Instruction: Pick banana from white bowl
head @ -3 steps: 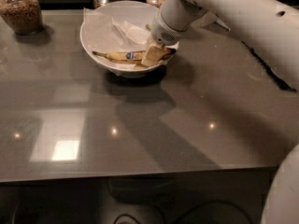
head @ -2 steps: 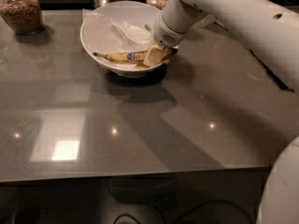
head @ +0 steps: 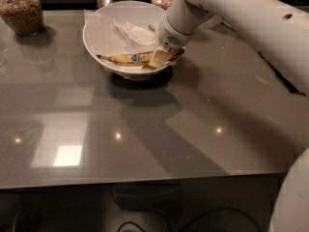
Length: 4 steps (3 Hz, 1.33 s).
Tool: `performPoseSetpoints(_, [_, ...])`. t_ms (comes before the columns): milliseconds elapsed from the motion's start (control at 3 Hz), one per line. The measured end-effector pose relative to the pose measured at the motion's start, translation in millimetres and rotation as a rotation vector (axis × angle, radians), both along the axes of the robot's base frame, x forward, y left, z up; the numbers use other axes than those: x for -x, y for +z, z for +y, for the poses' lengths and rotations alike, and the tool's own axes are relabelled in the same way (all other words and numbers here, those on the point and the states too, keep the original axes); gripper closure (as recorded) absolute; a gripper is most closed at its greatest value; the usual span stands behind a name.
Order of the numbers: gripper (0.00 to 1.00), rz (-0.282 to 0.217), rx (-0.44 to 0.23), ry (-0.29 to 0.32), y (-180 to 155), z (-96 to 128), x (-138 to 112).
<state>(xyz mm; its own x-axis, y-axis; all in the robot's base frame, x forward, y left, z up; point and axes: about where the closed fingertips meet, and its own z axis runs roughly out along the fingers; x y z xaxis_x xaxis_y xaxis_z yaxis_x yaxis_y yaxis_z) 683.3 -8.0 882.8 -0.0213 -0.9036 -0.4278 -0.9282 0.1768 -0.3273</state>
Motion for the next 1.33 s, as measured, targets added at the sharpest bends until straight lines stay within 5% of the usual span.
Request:
performPoseSetpoints(667, [1.0,-0.052,-0.13,0.02,33.3,6.8,16.7])
performPoseSetpoints(1333, [1.0,-0.084,-0.231,0.059,83.7,-23.8,83.4])
